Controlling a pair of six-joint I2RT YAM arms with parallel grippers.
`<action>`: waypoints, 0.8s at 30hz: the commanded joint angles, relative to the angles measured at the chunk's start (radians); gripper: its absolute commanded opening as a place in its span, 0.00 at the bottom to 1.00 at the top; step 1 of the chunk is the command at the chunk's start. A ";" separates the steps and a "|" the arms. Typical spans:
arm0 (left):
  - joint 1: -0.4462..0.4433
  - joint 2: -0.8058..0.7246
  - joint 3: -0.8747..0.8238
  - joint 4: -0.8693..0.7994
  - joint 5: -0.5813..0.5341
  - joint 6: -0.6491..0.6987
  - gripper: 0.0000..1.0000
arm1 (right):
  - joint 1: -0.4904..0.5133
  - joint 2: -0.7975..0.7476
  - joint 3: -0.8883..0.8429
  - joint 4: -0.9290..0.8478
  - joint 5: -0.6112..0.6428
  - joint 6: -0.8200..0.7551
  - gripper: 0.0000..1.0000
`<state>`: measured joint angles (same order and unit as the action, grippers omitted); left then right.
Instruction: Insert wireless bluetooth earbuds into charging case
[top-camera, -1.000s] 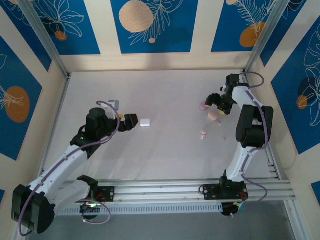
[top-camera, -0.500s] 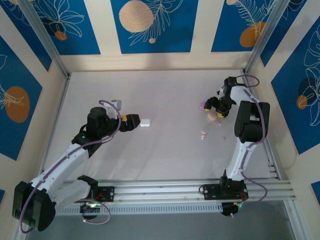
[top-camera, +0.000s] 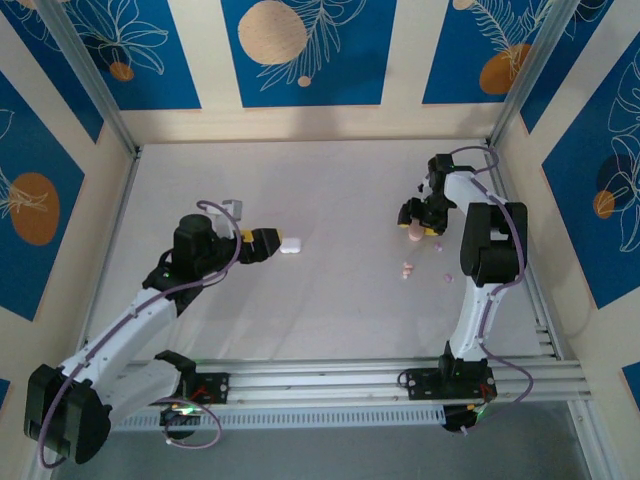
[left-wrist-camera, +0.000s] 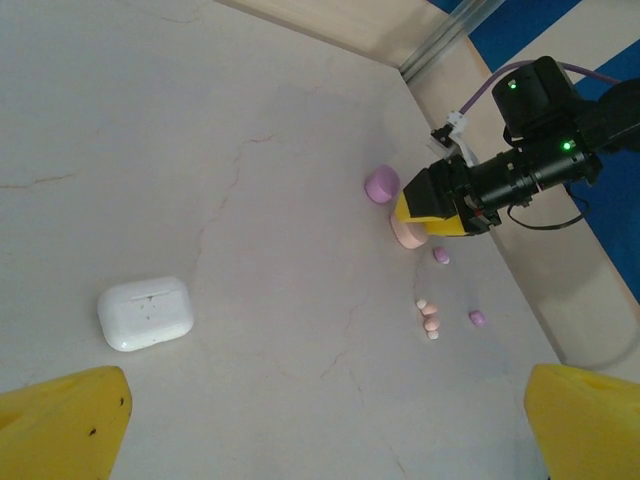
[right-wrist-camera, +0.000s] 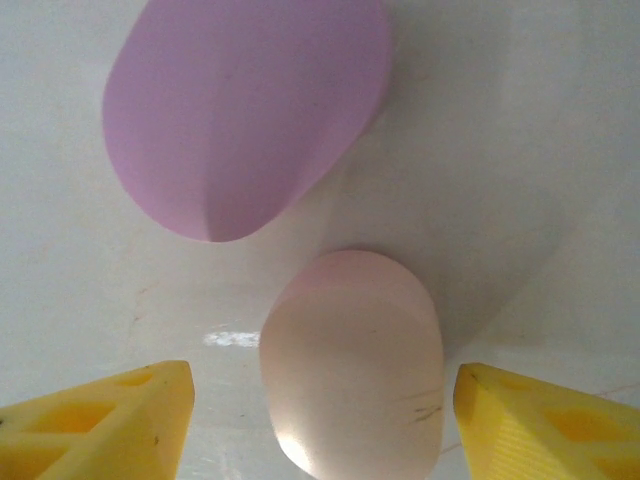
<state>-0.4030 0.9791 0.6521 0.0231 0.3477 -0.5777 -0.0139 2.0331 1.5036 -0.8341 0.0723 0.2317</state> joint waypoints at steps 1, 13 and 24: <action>0.009 -0.022 -0.014 0.035 0.019 -0.016 1.00 | 0.002 0.004 0.014 -0.005 0.046 -0.005 0.69; 0.009 -0.030 -0.015 0.025 0.009 -0.020 1.00 | 0.007 0.039 0.032 -0.022 0.007 -0.001 0.58; 0.009 -0.046 -0.017 0.013 0.004 -0.016 1.00 | 0.042 0.028 0.030 -0.036 0.082 -0.003 0.47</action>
<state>-0.4030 0.9558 0.6418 0.0227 0.3477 -0.5961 0.0048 2.0659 1.5074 -0.8349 0.1188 0.2348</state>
